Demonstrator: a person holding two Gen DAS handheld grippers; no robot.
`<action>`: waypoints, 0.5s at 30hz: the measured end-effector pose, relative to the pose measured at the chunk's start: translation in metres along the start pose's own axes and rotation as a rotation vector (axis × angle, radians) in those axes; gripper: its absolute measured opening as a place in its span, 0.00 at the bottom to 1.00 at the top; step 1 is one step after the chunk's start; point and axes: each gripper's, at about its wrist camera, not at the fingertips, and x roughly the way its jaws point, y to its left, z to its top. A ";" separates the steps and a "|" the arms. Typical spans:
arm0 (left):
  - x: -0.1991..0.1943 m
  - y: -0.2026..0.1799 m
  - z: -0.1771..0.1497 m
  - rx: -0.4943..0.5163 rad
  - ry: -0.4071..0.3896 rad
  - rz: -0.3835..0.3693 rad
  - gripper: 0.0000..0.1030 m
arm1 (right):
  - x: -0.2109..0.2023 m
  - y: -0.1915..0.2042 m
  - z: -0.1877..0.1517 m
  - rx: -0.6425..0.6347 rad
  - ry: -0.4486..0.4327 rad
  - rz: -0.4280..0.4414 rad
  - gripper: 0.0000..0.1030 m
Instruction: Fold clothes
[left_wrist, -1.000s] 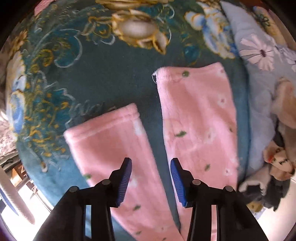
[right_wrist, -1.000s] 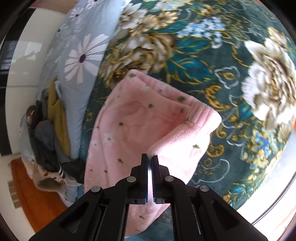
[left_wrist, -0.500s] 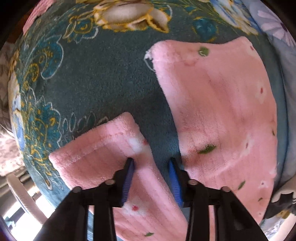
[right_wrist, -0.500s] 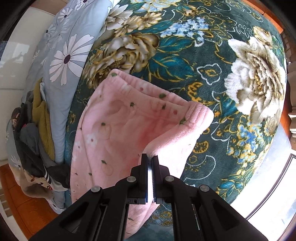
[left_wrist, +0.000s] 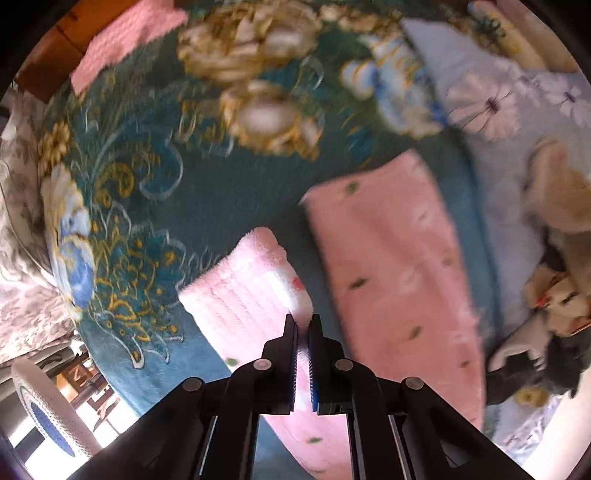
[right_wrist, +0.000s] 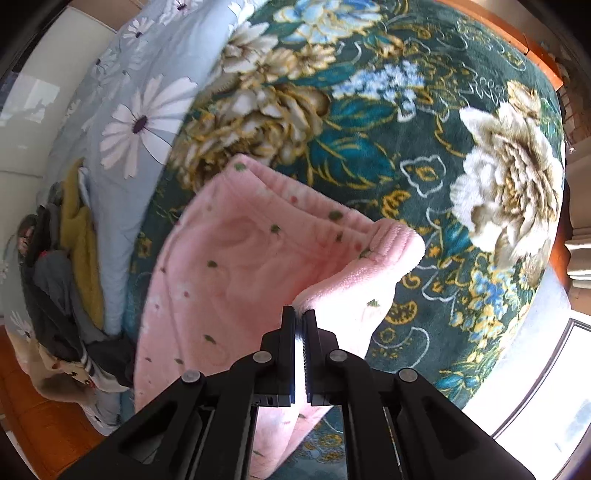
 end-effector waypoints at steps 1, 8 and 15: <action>-0.003 -0.007 0.007 -0.002 -0.007 -0.006 0.05 | -0.004 0.003 0.002 0.004 -0.010 0.016 0.03; 0.024 -0.089 0.084 0.083 -0.007 0.007 0.05 | 0.003 0.065 0.040 -0.044 -0.055 0.122 0.03; 0.073 -0.162 0.136 0.218 -0.039 0.115 0.03 | 0.044 0.138 0.072 -0.116 -0.036 0.118 0.03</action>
